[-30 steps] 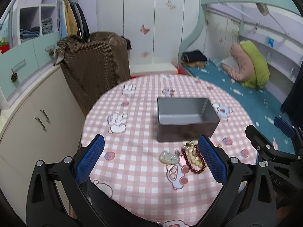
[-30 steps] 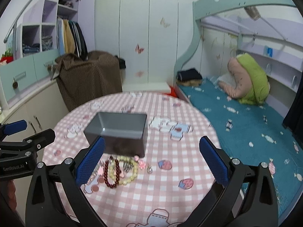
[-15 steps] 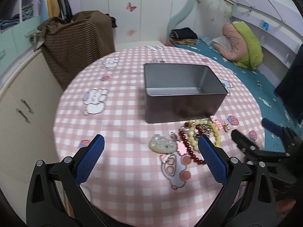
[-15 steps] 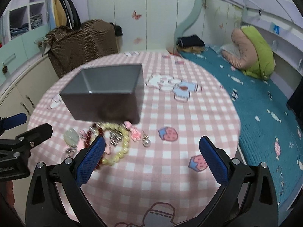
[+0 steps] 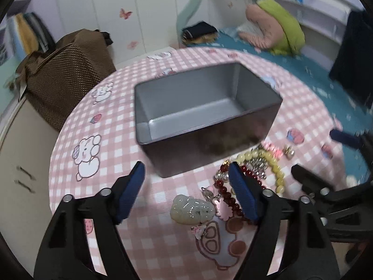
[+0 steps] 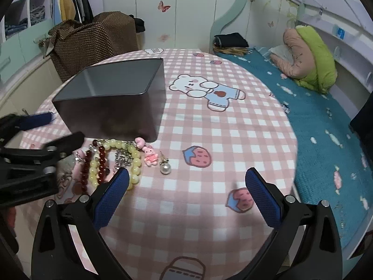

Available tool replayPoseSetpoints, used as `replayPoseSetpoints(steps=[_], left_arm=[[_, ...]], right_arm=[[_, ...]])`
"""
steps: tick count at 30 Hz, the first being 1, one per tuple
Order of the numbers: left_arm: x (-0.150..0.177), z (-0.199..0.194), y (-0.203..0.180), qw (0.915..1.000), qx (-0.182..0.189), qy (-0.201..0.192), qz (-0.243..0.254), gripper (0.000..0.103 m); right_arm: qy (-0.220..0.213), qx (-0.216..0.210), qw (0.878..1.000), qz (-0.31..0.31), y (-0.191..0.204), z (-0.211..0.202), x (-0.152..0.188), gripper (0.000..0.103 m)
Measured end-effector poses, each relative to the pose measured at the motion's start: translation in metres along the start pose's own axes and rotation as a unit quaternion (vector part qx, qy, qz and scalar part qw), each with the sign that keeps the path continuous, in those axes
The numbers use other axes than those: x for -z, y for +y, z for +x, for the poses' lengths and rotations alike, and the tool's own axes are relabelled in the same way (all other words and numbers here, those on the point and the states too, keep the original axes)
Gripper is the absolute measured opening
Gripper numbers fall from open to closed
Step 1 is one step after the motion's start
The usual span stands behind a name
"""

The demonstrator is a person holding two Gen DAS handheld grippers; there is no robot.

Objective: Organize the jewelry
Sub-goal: 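Grasp the dark red bead bracelet with the left gripper while the right gripper approaches the yellow bracelet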

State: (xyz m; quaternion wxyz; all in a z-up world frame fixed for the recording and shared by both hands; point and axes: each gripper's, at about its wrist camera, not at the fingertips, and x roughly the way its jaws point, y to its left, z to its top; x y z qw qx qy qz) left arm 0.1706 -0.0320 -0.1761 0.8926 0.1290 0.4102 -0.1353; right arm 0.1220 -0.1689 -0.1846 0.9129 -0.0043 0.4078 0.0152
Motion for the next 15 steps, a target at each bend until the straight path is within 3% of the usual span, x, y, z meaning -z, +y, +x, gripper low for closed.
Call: replayPoseSetpoints(steps=[4, 7, 10, 12, 14, 15], left_arm=[[0.002, 0.013, -0.006, 0.9995, 0.009, 0.019, 0.023, 0.069], [0.003, 0.017, -0.007, 0.9989, 0.028, 0.025, 0.028, 0.056], [0.004, 0.025, -0.011, 0.998, 0.039, 0.031, 0.039, 0.051], [0.002, 0.025, -0.011, 0.9975, 0.055, 0.033, 0.029, 0.041], [-0.001, 0.028, -0.009, 0.996, 0.081, 0.035, 0.01, 0.019], [-0.001, 0.029, -0.008, 0.9961, 0.081, 0.034, 0.007, 0.015]], right_arm=[[0.0, 0.002, 1.0, -0.005, -0.002, 0.002, -0.002, 0.096], [0.004, -0.004, 1.0, 0.001, -0.004, 0.004, -0.002, 0.096], [0.01, -0.006, 1.0, 0.001, -0.004, 0.007, -0.001, 0.096], [0.01, -0.009, 1.0, 0.002, -0.004, 0.007, 0.001, 0.096], [0.009, -0.01, 1.0, 0.002, -0.004, 0.007, 0.001, 0.096], [0.008, -0.011, 1.0, 0.002, -0.004, 0.007, 0.001, 0.096]])
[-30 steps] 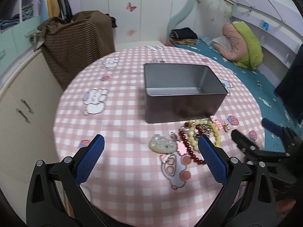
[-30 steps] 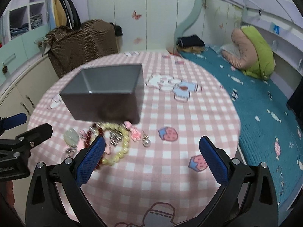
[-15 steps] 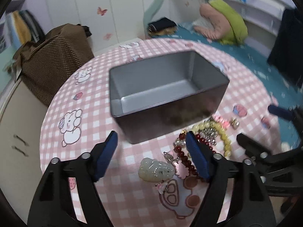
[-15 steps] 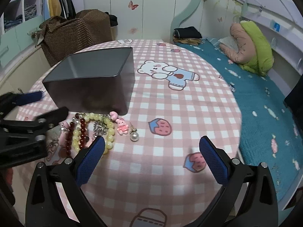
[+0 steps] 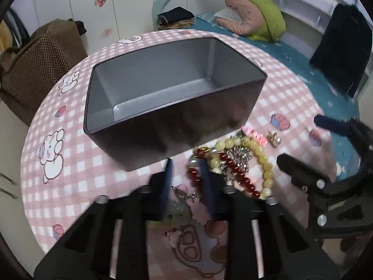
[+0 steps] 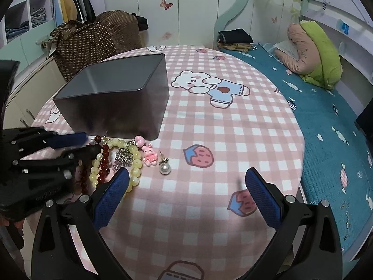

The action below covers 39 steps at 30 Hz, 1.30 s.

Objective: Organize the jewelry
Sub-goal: 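Grasp the dark red bead bracelet with the left gripper while the right gripper approaches the yellow bracelet, then grasp the pale yellow bead bracelet with the right gripper and lift it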

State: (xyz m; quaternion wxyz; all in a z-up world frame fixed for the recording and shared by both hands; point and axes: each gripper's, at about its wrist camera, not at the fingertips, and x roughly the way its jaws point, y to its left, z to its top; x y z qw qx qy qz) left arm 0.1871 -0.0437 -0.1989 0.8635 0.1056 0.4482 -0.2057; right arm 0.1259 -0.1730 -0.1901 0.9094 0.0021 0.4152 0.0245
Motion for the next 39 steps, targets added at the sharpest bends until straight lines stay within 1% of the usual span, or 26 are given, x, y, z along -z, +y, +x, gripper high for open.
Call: replayPoseSetpoints(steps=[1, 2, 5, 8, 13, 14, 15, 17, 18, 20, 24, 27, 28, 31, 34, 36, 37, 38, 39], left_arm=[[0.0, 0.001, 0.0, 1.0, 0.001, -0.003, 0.001, 0.011], [-0.001, 0.001, 0.001, 1.0, 0.005, -0.004, -0.001, 0.011], [0.001, -0.004, 0.009, 0.999, 0.036, -0.009, -0.026, 0.009], [0.001, -0.016, 0.015, 0.9968, 0.058, -0.028, -0.046, 0.008], [0.002, -0.044, 0.021, 0.9914, 0.084, -0.062, -0.079, 0.008], [0.002, -0.051, 0.022, 0.9899, 0.09, -0.07, -0.084, 0.008], [0.003, -0.06, 0.023, 0.9878, 0.099, -0.08, -0.09, 0.008], [0.004, -0.076, 0.027, 0.983, 0.122, -0.095, -0.099, 0.008], [0.004, -0.082, 0.029, 0.9815, 0.126, -0.103, -0.101, 0.008], [0.004, -0.098, 0.033, 0.9786, 0.128, -0.123, -0.104, 0.008], [0.008, -0.117, 0.038, 0.9753, 0.121, -0.146, -0.114, 0.008], [0.011, -0.125, 0.045, 0.9715, 0.125, -0.16, -0.123, 0.008], [0.013, -0.126, 0.048, 0.9708, 0.126, -0.162, -0.125, 0.008], [0.018, -0.126, 0.053, 0.9696, 0.122, -0.165, -0.134, 0.008], [0.025, -0.124, 0.058, 0.9683, 0.118, -0.165, -0.146, 0.008], [0.03, -0.121, 0.06, 0.9689, 0.109, -0.162, -0.151, 0.008], [0.032, -0.12, 0.061, 0.969, 0.108, -0.16, -0.154, 0.008], [0.034, -0.118, 0.063, 0.9687, 0.108, -0.157, -0.159, 0.008], [0.036, -0.117, 0.064, 0.9686, 0.106, -0.156, -0.162, 0.008]], right_arm=[[-0.001, 0.0, 1.0, 0.0, 0.0, 0.0, 0.0, 0.096], [-0.001, 0.0, 1.0, 0.0, 0.0, -0.001, 0.0, 0.096], [-0.002, 0.0, 1.0, 0.001, -0.001, -0.003, 0.0, 0.096], [-0.004, -0.002, 1.0, 0.002, 0.0, -0.005, 0.0, 0.096], [0.001, -0.022, 1.0, -0.006, 0.008, -0.006, -0.001, 0.095], [0.003, -0.025, 1.0, -0.007, 0.01, -0.005, -0.001, 0.092], [0.007, -0.027, 1.0, -0.008, 0.012, -0.004, -0.002, 0.087], [0.016, -0.033, 0.999, -0.01, 0.017, -0.001, -0.003, 0.081], [0.021, -0.035, 0.999, -0.011, 0.019, 0.001, -0.003, 0.077], [0.027, -0.042, 0.999, -0.014, 0.025, 0.003, -0.003, 0.072], [0.041, -0.046, 0.998, -0.023, 0.037, 0.01, -0.003, 0.059], [0.038, -0.025, 0.998, -0.037, 0.046, 0.013, -0.002, 0.057], [0.038, -0.02, 0.998, -0.04, 0.047, 0.013, -0.002, 0.056], [0.031, -0.016, 0.998, -0.047, 0.049, 0.013, -0.002, 0.048], [0.024, -0.023, 0.998, -0.061, 0.052, 0.011, -0.001, 0.034], [0.024, -0.024, 0.997, -0.064, 0.054, 0.01, 0.0, 0.021], [0.025, -0.024, 0.997, -0.064, 0.054, 0.009, 0.0, 0.018], [0.025, -0.024, 0.997, -0.062, 0.053, 0.01, 0.0, 0.011], [0.027, -0.028, 0.998, -0.057, 0.051, 0.009, 0.0, 0.01]])
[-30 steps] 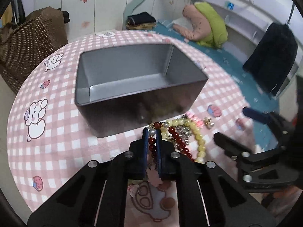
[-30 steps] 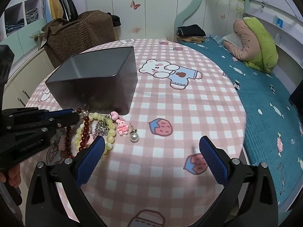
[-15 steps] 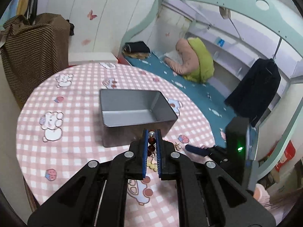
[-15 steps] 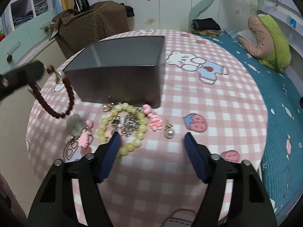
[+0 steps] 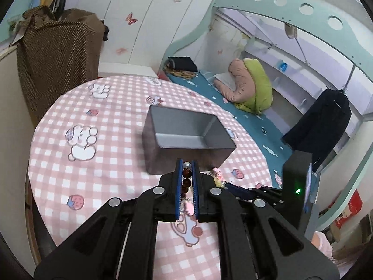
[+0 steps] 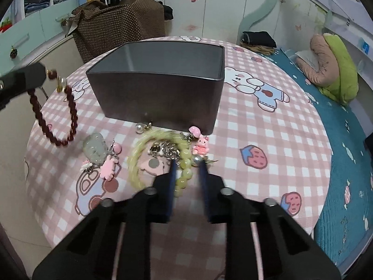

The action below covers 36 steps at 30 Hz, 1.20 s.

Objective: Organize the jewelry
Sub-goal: 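Grasp the pale yellow bead bracelet with the right gripper and lift it, then lower the red bracelet into the grey box with the left gripper while the right drops the yellow bracelet in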

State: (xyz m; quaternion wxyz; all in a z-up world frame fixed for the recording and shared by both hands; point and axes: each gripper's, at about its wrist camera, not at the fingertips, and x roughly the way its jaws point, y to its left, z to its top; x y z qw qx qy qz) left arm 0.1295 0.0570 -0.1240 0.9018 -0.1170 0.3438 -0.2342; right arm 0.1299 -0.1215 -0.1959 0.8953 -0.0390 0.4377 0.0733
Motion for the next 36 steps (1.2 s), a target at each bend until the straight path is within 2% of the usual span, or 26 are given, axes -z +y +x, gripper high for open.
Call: replayPoseSetpoints(steps=[4, 19, 36], left_arm=[[0.004, 0.002, 0.004, 1.0, -0.005, 0.004, -0.003, 0.008], [-0.001, -0.006, -0.008, 0.9997, -0.002, -0.018, 0.016, 0.008], [-0.052, -0.007, -0.044, 0.995, -0.01, -0.066, 0.074, 0.008]], right_arm=[[0.0, -0.019, 0.999, 0.029, -0.009, -0.005, -0.001, 0.009], [-0.102, -0.003, 0.995, 0.004, -0.003, -0.073, -0.029, 0.009], [-0.173, -0.019, 0.985, 0.002, -0.012, -0.098, -0.066, 0.009]])
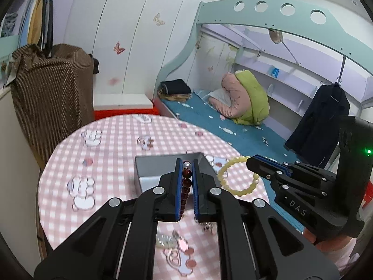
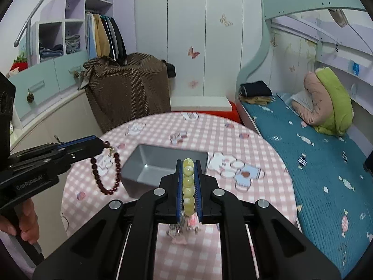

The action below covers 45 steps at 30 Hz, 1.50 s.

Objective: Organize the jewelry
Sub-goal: 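Lower the red bracelet into the grey box with the left gripper while the right drops the yellow bracelet in, then move the left gripper back toward the green jade pendant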

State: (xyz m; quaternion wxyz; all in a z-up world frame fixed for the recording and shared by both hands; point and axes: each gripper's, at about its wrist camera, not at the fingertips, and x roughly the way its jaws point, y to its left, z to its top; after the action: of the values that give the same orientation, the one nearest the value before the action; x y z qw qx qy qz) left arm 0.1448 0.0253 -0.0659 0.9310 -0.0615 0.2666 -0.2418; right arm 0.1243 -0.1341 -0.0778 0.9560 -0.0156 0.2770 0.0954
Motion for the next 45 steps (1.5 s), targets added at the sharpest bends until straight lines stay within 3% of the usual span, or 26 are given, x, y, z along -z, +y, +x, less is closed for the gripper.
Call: replayPoseSetpoints(steps=[6, 15, 22, 25, 26, 27, 28, 29, 31, 36, 45], left_arm=[[-0.01, 0.019, -0.005, 1.0, -0.007, 0.0, 0.004, 0.008], [-0.008, 0.063, 0.008, 0.9992, -0.016, 0.036, -0.011, 0.008], [-0.001, 0.087, 0.022, 0.9977, -0.023, 0.06, -0.021, 0.009], [0.002, 0.093, 0.024, 0.9968, -0.039, 0.068, -0.016, 0.009], [0.002, 0.093, 0.024, 0.9966, -0.044, 0.069, -0.014, 0.009], [0.002, 0.092, 0.024, 0.9967, -0.044, 0.066, -0.013, 0.011], [0.002, 0.09, 0.024, 0.9968, -0.046, 0.064, -0.013, 0.026], [0.002, 0.088, 0.025, 0.9966, -0.054, 0.061, -0.013, 0.052], [0.003, 0.083, 0.026, 0.9952, -0.081, 0.053, -0.017, 0.067], [0.003, 0.074, 0.032, 0.9934, -0.102, 0.047, -0.025, 0.071], [0.007, 0.061, 0.029, 0.9929, -0.107, 0.048, -0.02, 0.071]], right_arm=[[0.003, -0.013, 1.0, 0.007, -0.007, 0.024, -0.01, 0.009], [0.056, -0.027, 0.998, 0.023, -0.012, 0.075, -0.008, 0.009], [0.082, -0.035, 0.996, 0.019, -0.01, 0.091, -0.002, 0.01], [0.077, -0.027, 0.996, 0.017, -0.012, 0.089, -0.004, 0.016], [0.076, -0.021, 0.997, 0.017, -0.014, 0.089, -0.004, 0.025], [0.074, -0.014, 0.997, 0.018, -0.016, 0.089, -0.005, 0.04], [0.068, -0.002, 0.997, 0.022, -0.019, 0.086, -0.005, 0.05], [0.063, 0.007, 0.998, 0.023, -0.021, 0.084, -0.005, 0.065], [0.054, 0.026, 0.998, 0.027, -0.027, 0.079, -0.006, 0.069], [0.041, 0.052, 0.997, 0.035, -0.039, 0.065, -0.006, 0.08], [0.035, 0.057, 0.997, 0.033, -0.039, 0.052, -0.002, 0.081]])
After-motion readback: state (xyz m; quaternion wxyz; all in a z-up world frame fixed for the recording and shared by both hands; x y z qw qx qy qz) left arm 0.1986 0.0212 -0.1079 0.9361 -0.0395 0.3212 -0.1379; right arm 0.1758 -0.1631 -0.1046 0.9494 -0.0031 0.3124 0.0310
